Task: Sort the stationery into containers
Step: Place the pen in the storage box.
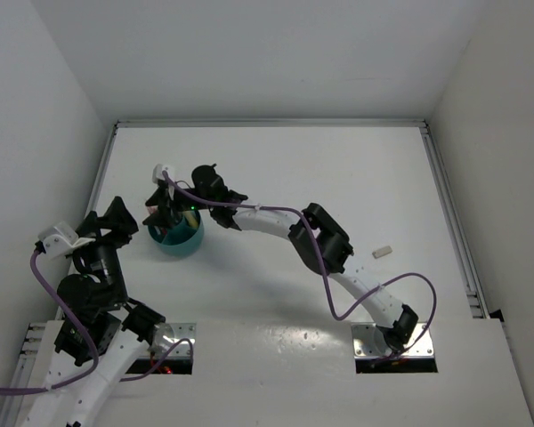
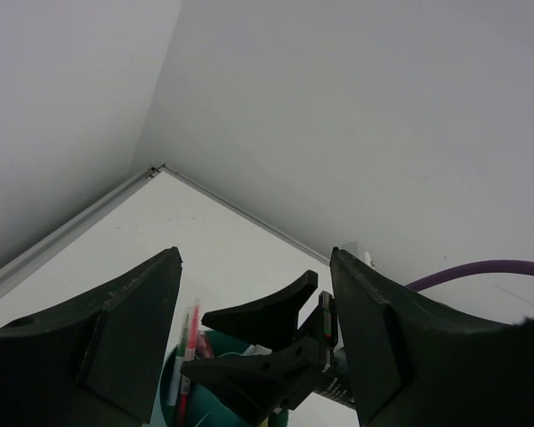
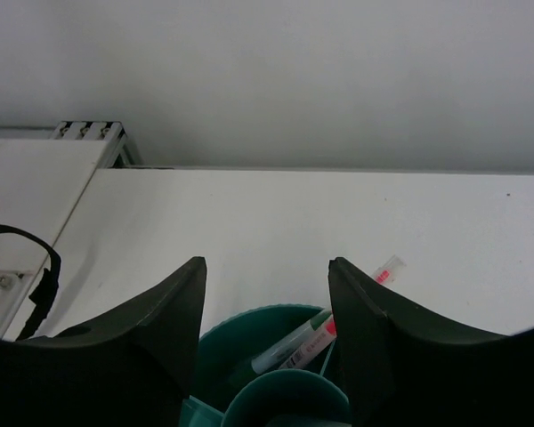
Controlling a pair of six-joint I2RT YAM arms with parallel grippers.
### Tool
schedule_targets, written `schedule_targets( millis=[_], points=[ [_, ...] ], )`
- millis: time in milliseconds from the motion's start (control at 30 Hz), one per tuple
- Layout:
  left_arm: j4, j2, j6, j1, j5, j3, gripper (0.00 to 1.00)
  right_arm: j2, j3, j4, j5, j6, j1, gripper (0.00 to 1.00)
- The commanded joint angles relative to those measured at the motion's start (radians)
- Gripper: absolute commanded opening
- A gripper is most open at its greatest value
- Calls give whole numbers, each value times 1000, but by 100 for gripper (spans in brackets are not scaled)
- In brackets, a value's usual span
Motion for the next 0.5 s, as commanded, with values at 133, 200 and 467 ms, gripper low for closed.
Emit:
schedule_targets(
  millis=[133,200,467],
  points=[
    [33,-9,7,12,5,-1,73,-54,1,-32,-2,-18,5,59],
    [33,-9,7,12,5,-1,75,-65,10,-32,-12,-27,5,59],
    [33,-9,7,12,-5,-10,75,-118,67,-61,-21,-27,5,59]
  ],
)
